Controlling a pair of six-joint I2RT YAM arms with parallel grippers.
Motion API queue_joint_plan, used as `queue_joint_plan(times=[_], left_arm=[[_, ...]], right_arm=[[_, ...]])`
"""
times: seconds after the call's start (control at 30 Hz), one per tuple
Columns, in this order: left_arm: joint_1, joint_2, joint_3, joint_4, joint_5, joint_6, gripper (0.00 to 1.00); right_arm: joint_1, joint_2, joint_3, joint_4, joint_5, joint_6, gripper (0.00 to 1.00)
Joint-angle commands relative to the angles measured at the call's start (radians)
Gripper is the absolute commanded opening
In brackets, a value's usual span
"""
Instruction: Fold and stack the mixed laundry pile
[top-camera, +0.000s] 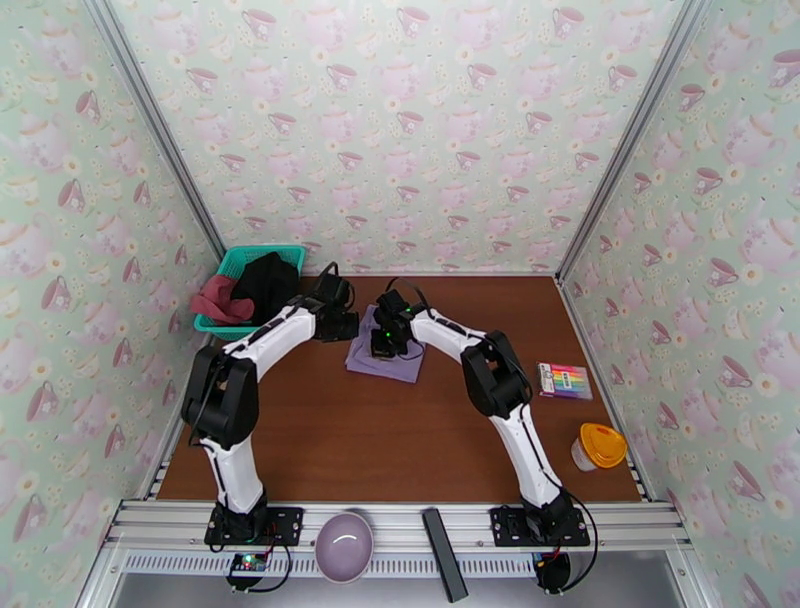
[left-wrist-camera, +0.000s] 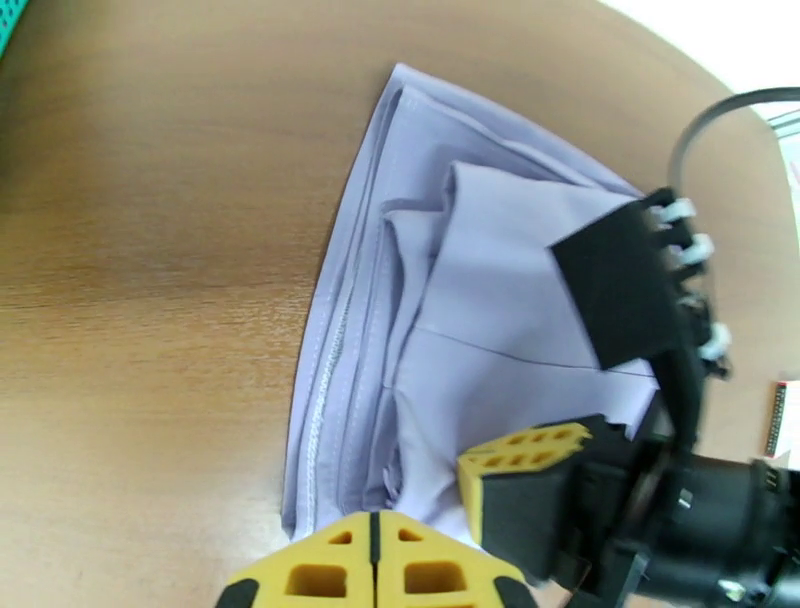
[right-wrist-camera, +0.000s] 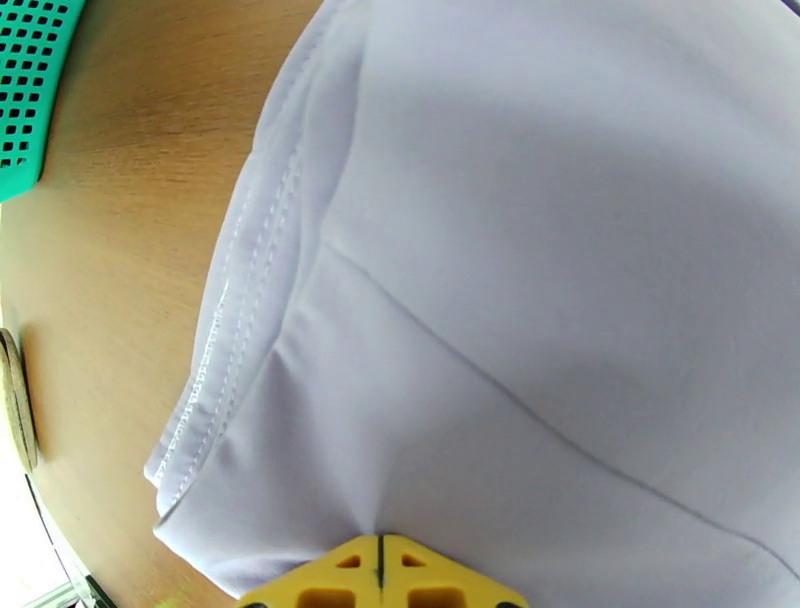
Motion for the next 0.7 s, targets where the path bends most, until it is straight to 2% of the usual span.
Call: queue_joint_plan(times=[0.0,0.1,0.17,0.27,0.43,0.67], left_arm=[[-0.029,-0.075,-0.030,-0.055,-0.031,-0.010,0.05],[-0.067,-0.115,-0.101,-0.069,-0.041,-0.032,0.00],[-0.096,-0.131,-0.169,-0.055,-0.036,-0.059,0.00],[-0.124,-0.131,-0.275,0.016,-0.003,-0.113,0.00],[-0.157,-0.059,-0.347,0.114,0.042,-0.181,0.00],[-0.162,0.075,-0.271,0.115,-0.047,-0.201,0.00]], right_arm=[[-0.034,-0.063,0.008,-0.025,0.001,-0.032,0.15],[-0.087,-0.138,0.002,-0.034,0.016,-0.065,0.26],[-0.132,-0.178,0.003,-0.048,0.018,-0.099,0.34],[-0.196,-0.200,0.016,-0.072,0.012,-0.160,0.39],[-0.279,-0.104,0.110,-0.099,-0.024,-0.250,0.42],[-0.320,0.085,0.294,-0.053,-0.050,-0.276,0.42]])
